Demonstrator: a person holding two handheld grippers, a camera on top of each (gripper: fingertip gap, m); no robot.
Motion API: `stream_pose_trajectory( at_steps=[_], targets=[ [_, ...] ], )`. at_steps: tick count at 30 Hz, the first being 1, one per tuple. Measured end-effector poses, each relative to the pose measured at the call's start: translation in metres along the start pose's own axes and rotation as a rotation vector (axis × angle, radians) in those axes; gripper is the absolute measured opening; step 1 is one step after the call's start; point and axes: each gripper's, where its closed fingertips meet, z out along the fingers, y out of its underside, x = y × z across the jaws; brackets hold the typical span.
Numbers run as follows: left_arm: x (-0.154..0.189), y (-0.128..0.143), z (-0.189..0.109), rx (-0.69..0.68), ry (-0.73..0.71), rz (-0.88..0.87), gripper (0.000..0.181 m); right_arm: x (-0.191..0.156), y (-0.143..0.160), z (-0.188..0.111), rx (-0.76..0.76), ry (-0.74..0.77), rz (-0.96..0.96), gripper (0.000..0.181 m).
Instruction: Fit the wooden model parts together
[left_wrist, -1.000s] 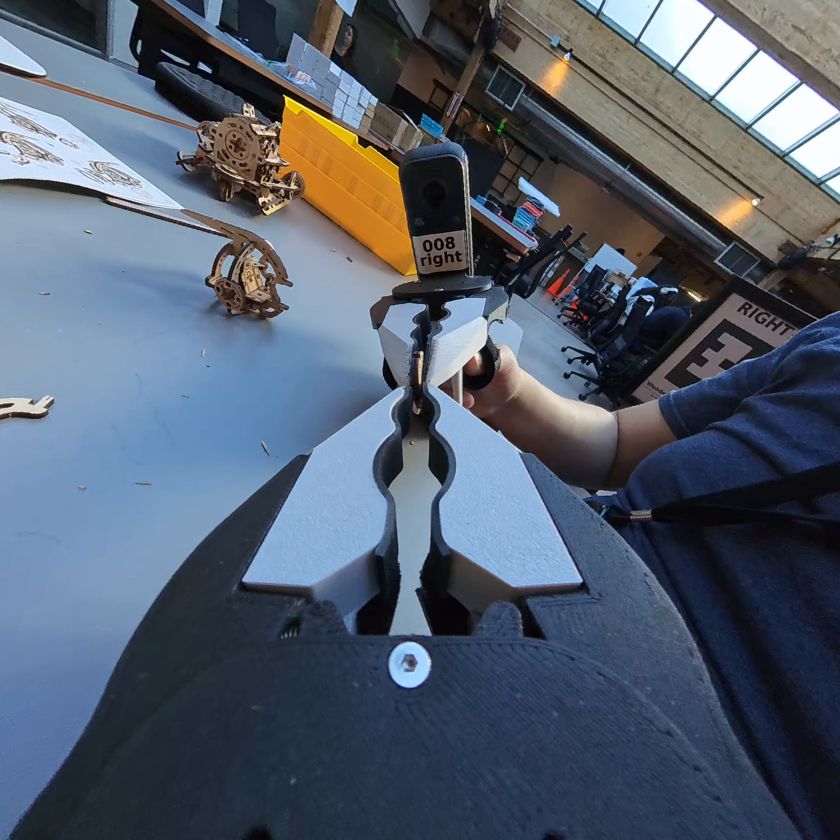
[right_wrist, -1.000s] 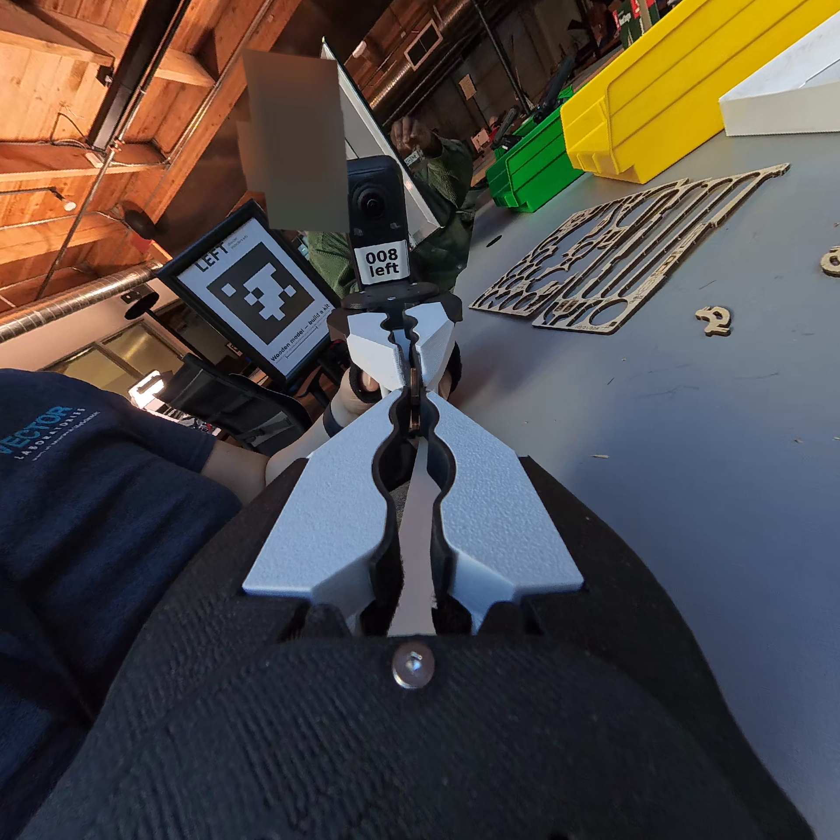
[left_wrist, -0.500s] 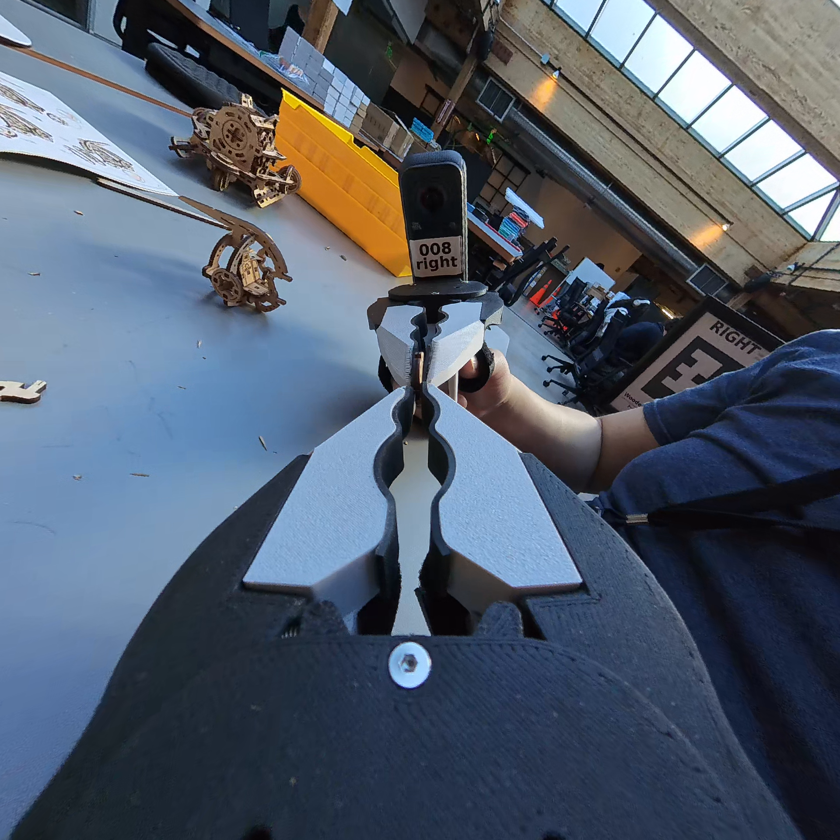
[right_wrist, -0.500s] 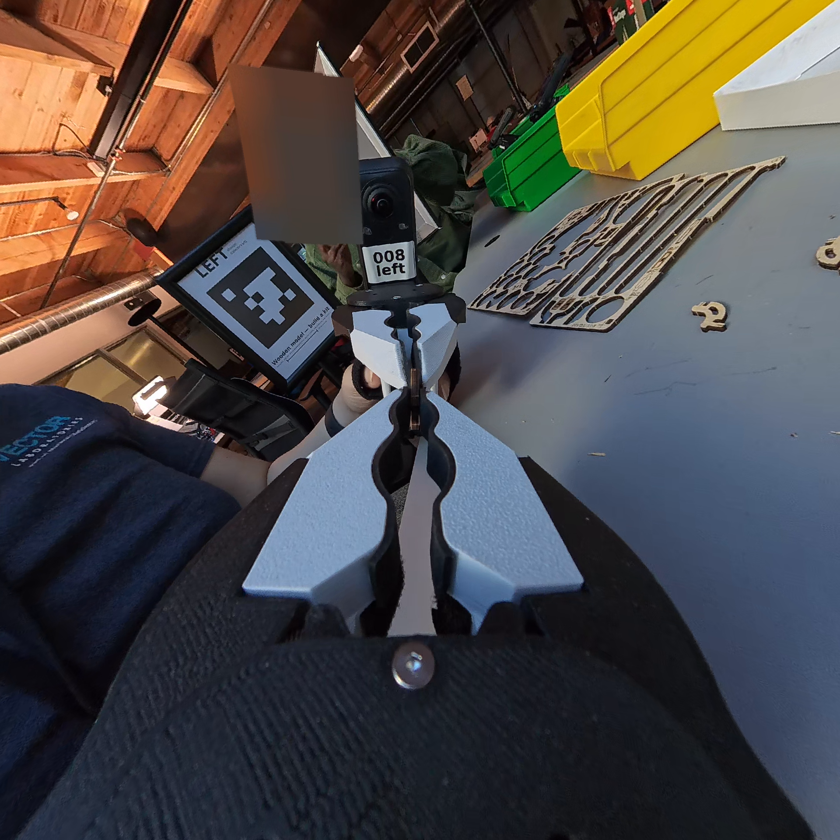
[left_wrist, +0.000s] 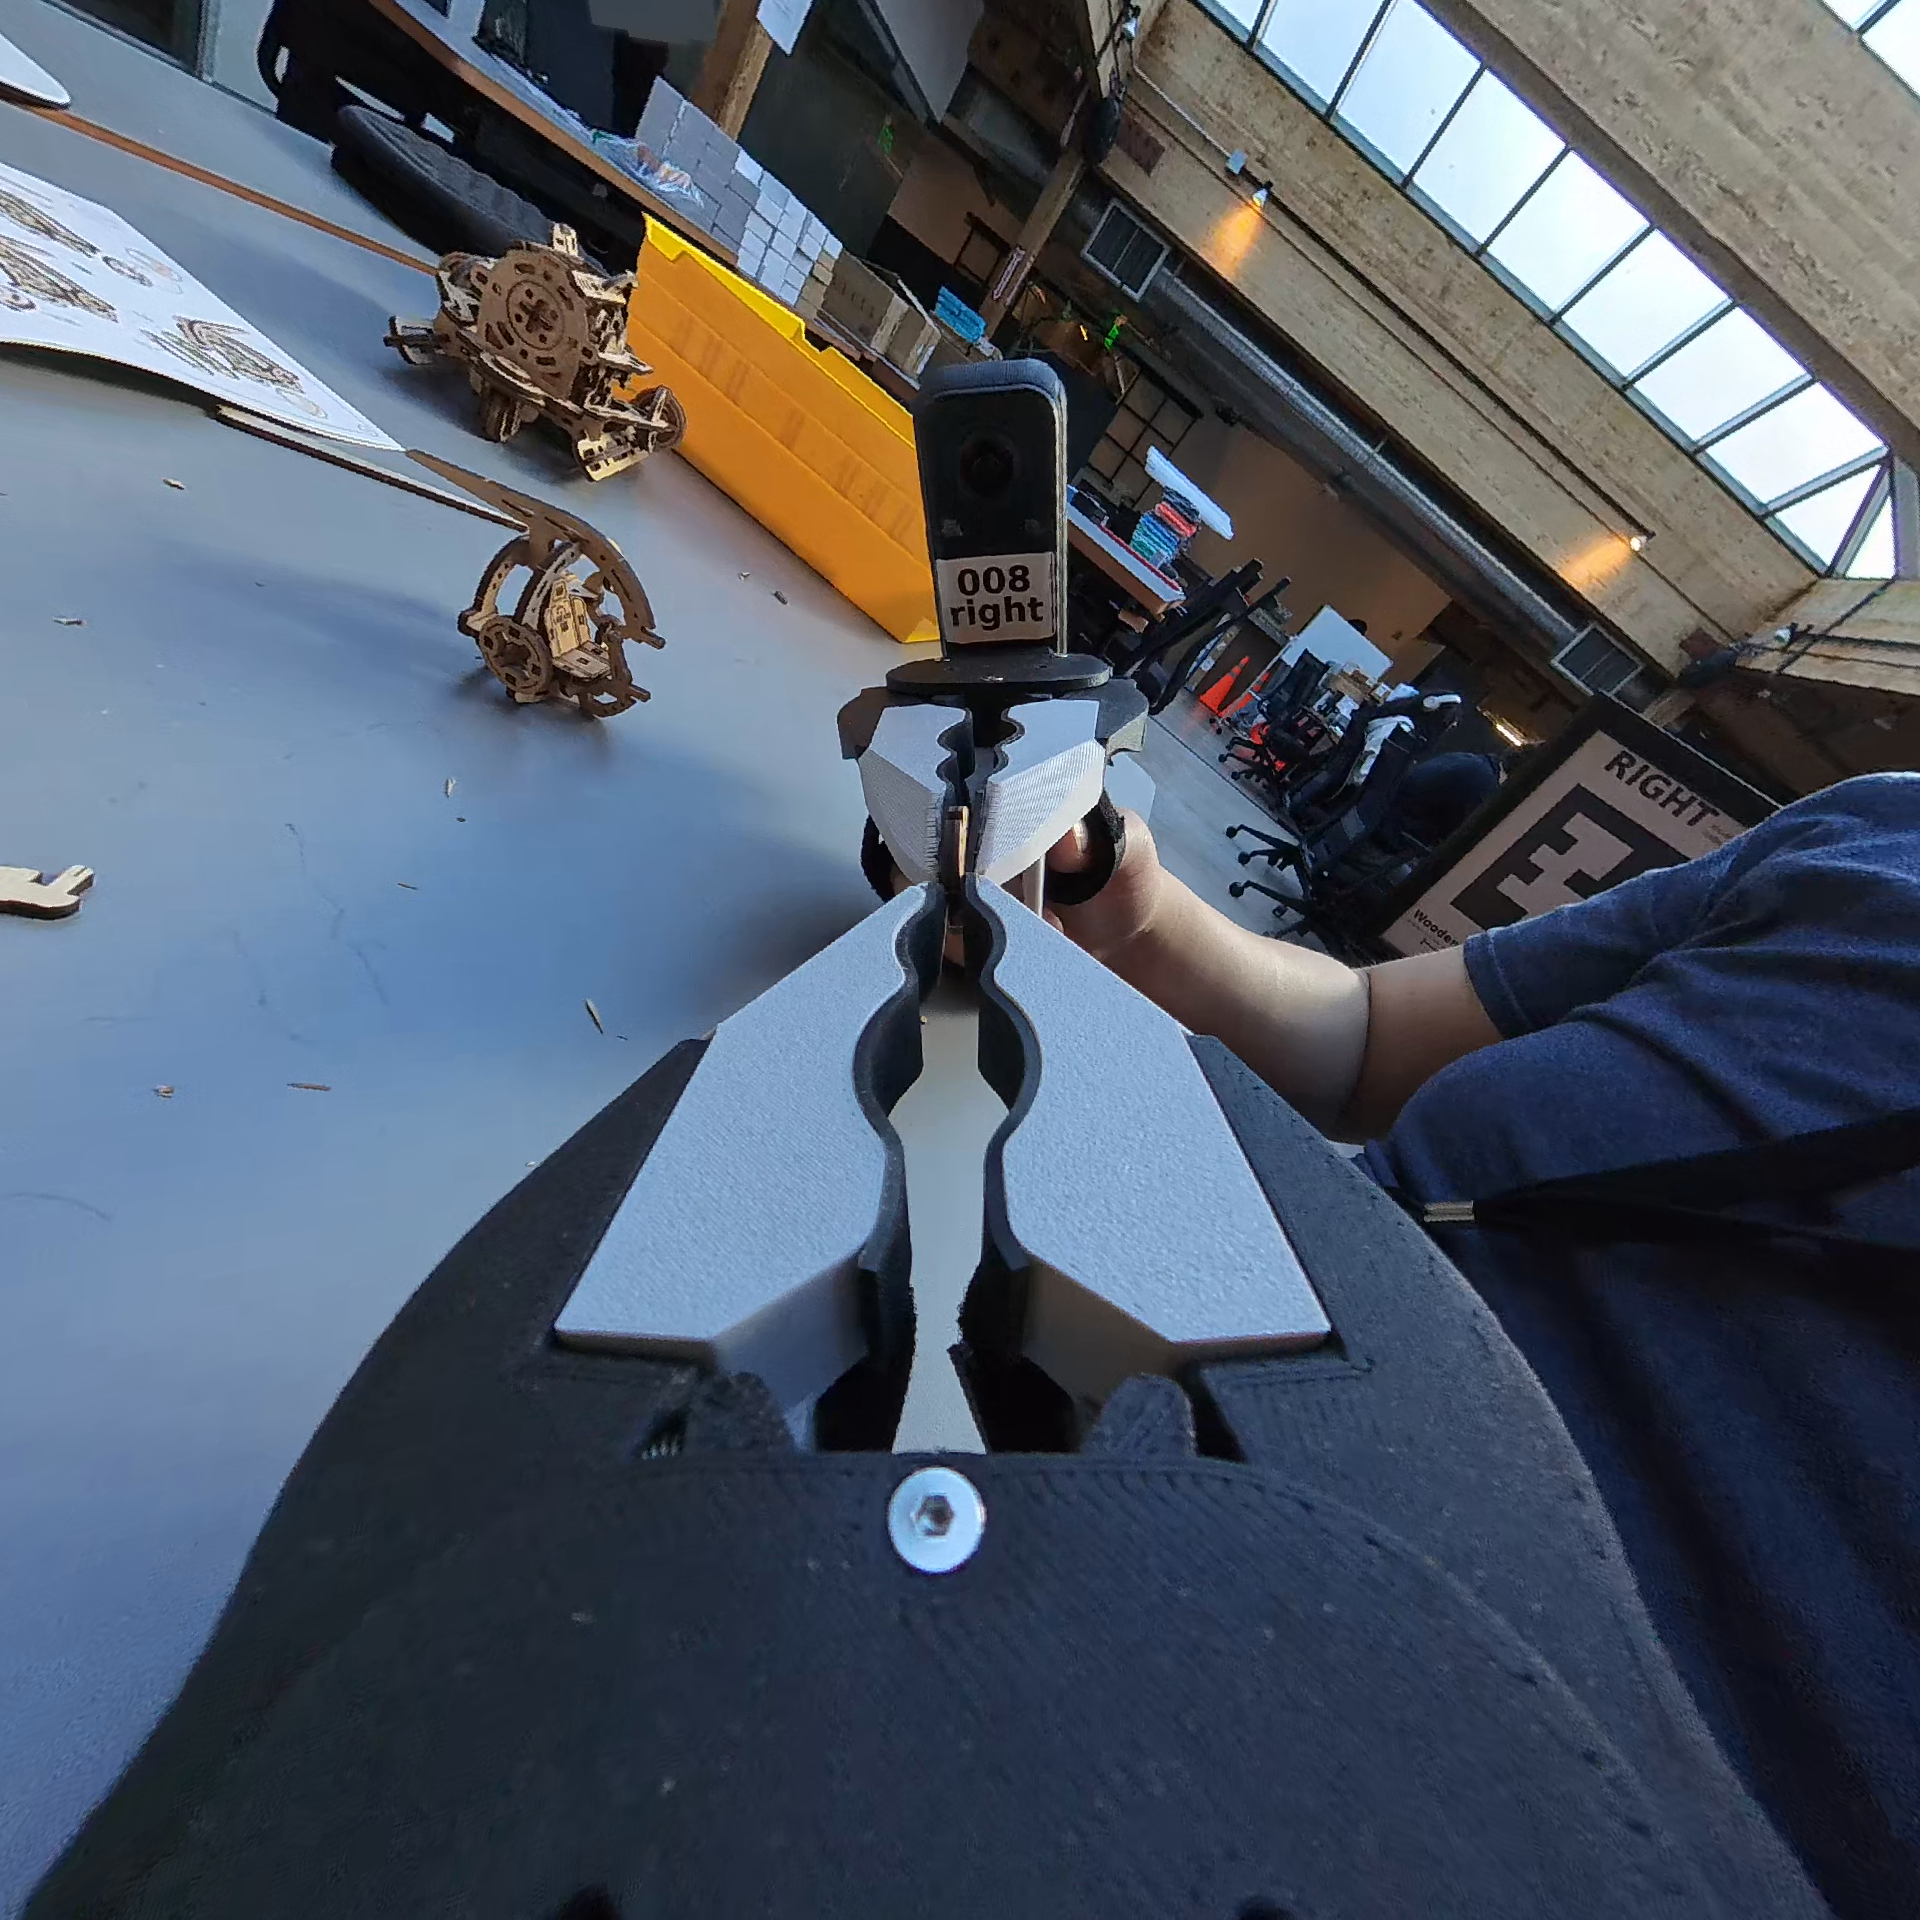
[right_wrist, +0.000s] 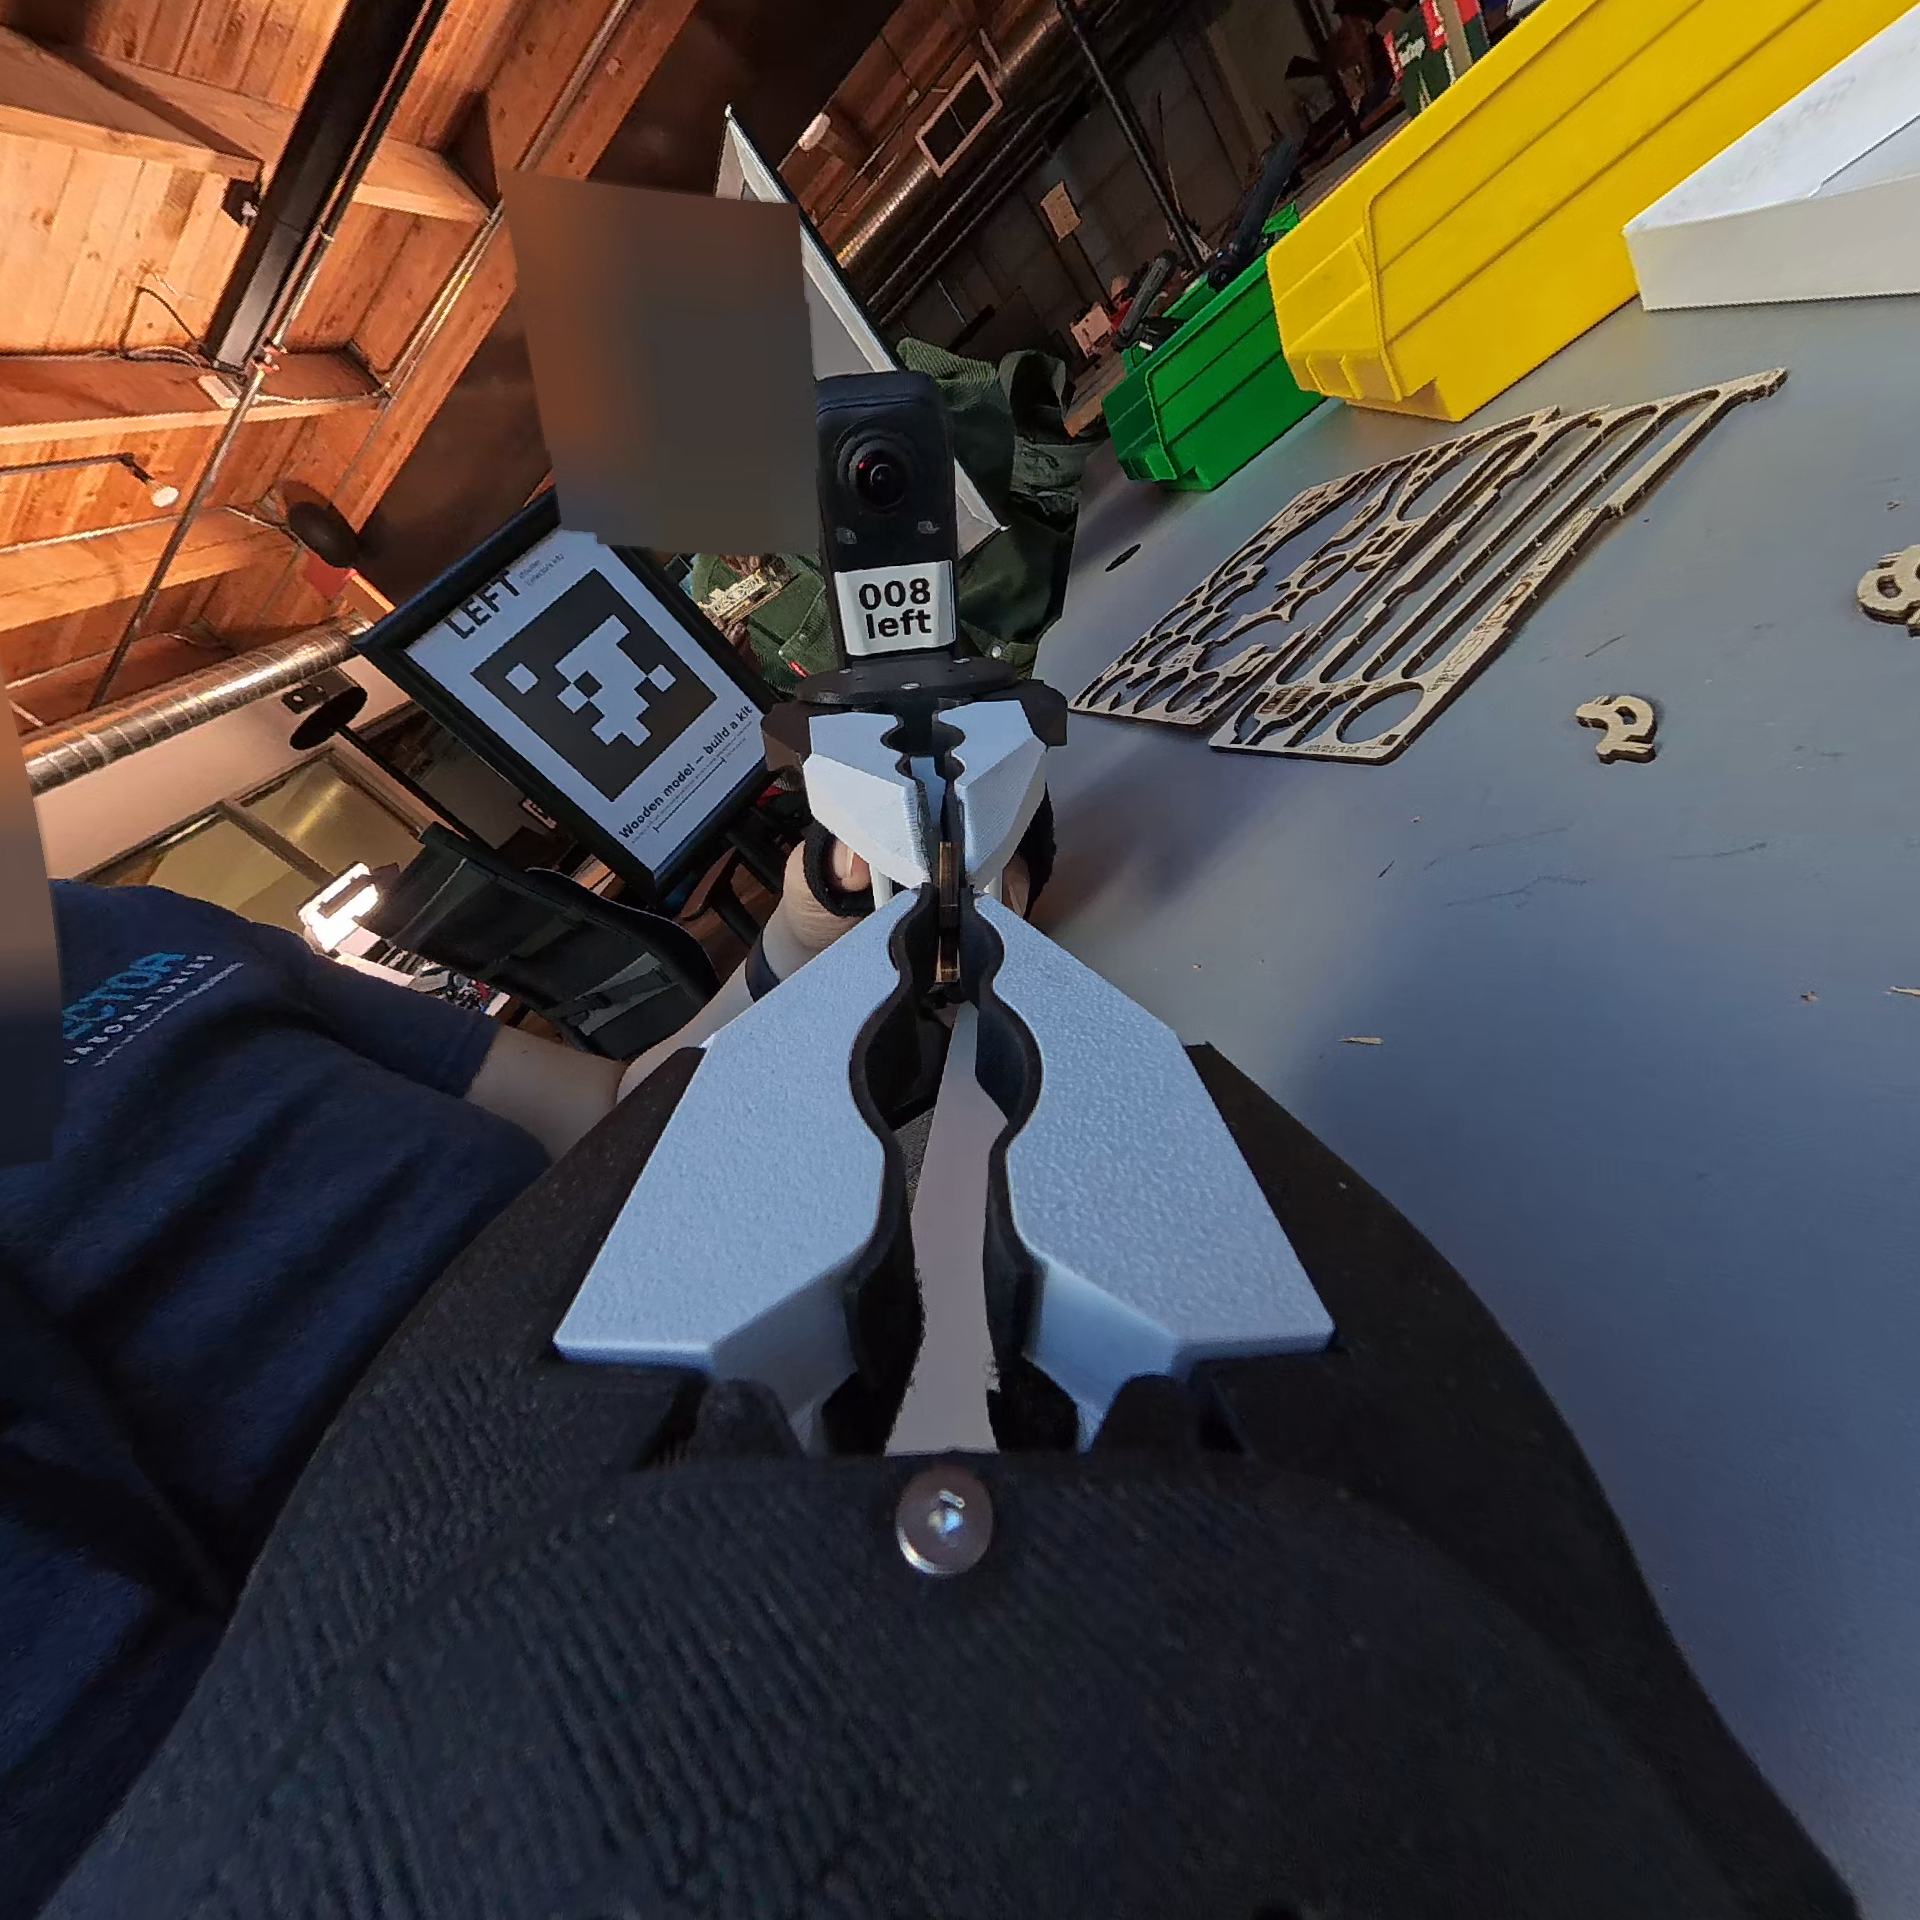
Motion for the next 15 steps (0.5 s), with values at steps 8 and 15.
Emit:
stream_pose_trajectory(
  at_steps=[8, 15],
  targets=[
    [-0.004, -0.003, 0.001, -0.014, 0.029, -0.015, 0.001, 0.004, -0.003, 0.0, 0.02, 0.021, 0.005, 0.0],
    [-0.017, -0.011, -0.007, -0.031, 0.047, -0.042, 0.001, 0.016, -0.012, 0.01, 0.033, 0.043, 0.008, 0.0]
  ],
)
